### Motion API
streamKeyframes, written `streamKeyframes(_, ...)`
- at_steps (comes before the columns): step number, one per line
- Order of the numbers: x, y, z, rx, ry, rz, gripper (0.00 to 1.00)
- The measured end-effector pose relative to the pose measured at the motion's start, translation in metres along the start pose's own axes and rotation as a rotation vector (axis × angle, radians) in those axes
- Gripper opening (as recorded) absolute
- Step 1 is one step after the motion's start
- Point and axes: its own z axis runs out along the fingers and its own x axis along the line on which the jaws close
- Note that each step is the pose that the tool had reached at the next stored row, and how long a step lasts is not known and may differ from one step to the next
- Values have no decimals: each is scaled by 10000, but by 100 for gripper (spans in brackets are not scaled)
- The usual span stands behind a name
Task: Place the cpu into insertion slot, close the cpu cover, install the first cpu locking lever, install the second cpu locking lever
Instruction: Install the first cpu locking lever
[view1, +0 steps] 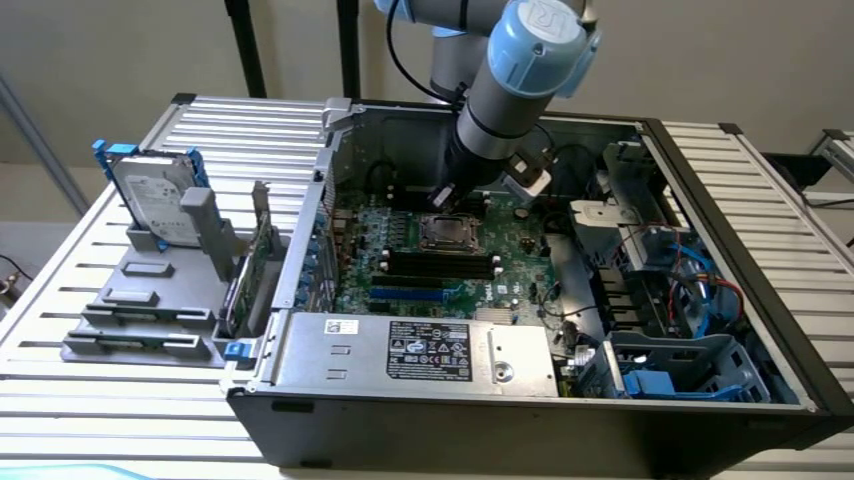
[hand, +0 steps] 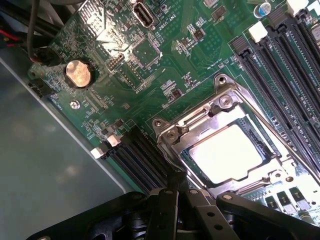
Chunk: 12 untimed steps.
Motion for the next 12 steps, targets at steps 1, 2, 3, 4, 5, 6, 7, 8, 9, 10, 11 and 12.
streamKeyframes(1, 0, 0, 0, -4, 1, -1, 11)
streamKeyframes(2, 0, 0, 0, -9, 0, -1, 11)
streamKeyframes(3, 0, 0, 0, -14, -1, -3, 11)
streamKeyframes(4, -1, 1, 0, -20, -1, -3, 11)
streamKeyframes(5, -1, 1, 0, -25, -1, -4, 11)
streamKeyframes(6, -1, 1, 0, -32, -2, -6, 11)
streamKeyframes(7, -1, 1, 0, -36, -3, -7, 11)
streamKeyframes(8, -1, 2, -1, -43, -5, -7, 11)
streamKeyframes(9, -1, 2, -1, -49, -9, -7, 11)
streamKeyframes(10, -2, 3, -2, -57, -15, -6, 11)
streamKeyframes(11, -4, 5, -2, -62, -19, -6, 11)
streamKeyframes(12, -7, 7, -3, -68, -23, -6, 11)
